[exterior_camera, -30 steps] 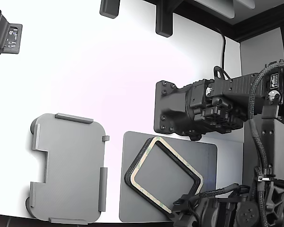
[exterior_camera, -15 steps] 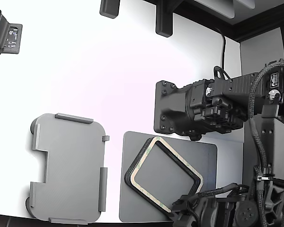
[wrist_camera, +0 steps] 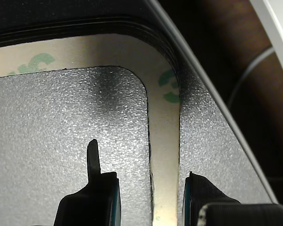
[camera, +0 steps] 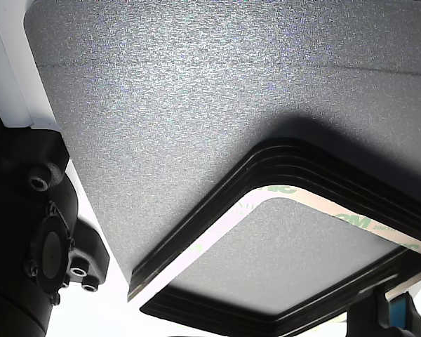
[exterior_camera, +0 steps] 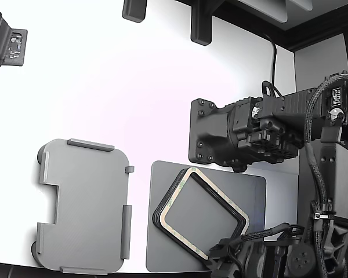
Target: Grab top frame and put it into gray box.
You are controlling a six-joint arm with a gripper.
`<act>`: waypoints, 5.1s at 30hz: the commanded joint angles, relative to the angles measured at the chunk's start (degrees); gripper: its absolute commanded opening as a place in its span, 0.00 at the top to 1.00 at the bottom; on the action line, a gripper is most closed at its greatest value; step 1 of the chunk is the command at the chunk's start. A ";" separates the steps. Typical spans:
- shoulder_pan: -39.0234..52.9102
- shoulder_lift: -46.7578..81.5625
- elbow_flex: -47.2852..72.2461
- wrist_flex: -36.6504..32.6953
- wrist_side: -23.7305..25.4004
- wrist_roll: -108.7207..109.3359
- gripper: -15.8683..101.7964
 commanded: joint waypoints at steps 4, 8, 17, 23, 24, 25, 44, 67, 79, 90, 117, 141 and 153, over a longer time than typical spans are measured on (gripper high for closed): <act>-0.62 1.76 -0.79 -0.79 0.26 0.09 0.45; -0.62 1.85 -0.53 -1.14 0.26 0.09 0.46; -0.62 2.11 0.18 -2.02 0.35 0.26 0.49; -0.62 2.46 0.88 -2.72 0.62 0.09 0.52; -0.62 2.46 0.79 -2.81 0.70 0.09 0.54; -0.62 2.46 0.70 -2.81 0.70 0.09 0.56; -0.70 1.32 -12.57 8.53 3.52 0.53 0.95; -17.14 9.05 -23.20 14.50 38.41 103.45 0.97; -35.60 8.70 -22.68 14.59 21.97 172.79 0.97; -43.51 -1.41 -27.07 14.59 11.78 188.61 0.97; -52.56 -9.67 -26.98 14.68 -1.93 185.19 0.96; -53.44 -9.93 -25.58 14.68 -1.76 183.34 0.96; -53.70 -10.63 -26.02 14.68 -2.29 183.16 0.96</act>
